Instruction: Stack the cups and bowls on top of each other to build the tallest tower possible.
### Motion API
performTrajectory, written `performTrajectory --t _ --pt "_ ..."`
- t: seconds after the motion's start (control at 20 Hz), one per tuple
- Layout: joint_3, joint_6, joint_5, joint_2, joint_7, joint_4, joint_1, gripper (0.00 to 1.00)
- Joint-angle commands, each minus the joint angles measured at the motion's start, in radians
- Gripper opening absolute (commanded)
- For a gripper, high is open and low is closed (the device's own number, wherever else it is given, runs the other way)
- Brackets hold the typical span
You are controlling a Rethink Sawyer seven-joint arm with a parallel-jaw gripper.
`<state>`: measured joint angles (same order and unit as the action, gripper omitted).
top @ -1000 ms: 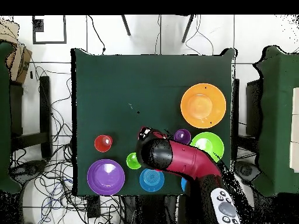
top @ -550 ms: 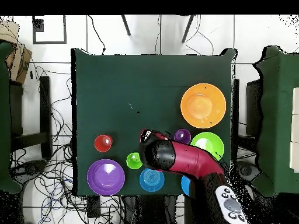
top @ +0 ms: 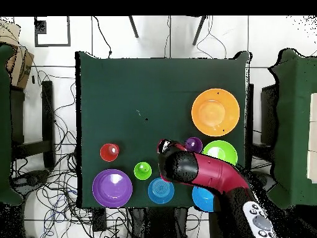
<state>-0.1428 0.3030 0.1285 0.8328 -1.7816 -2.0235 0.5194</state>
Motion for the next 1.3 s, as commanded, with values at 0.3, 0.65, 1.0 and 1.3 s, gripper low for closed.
performTrajectory --t 0.3,0.65,1.0,1.3 --pt "-0.120 -0.015 0.133 -0.055 0.036 -0.106 0.076 1.00" --pt "-0.125 -0.034 0.153 -0.041 0.012 -0.136 0.110 1.00" --pt "-0.123 -0.095 0.181 -0.049 -0.023 -0.163 0.118 1.00" --pt "-0.117 -0.115 0.192 -0.070 -0.035 -0.156 0.112 1.00"
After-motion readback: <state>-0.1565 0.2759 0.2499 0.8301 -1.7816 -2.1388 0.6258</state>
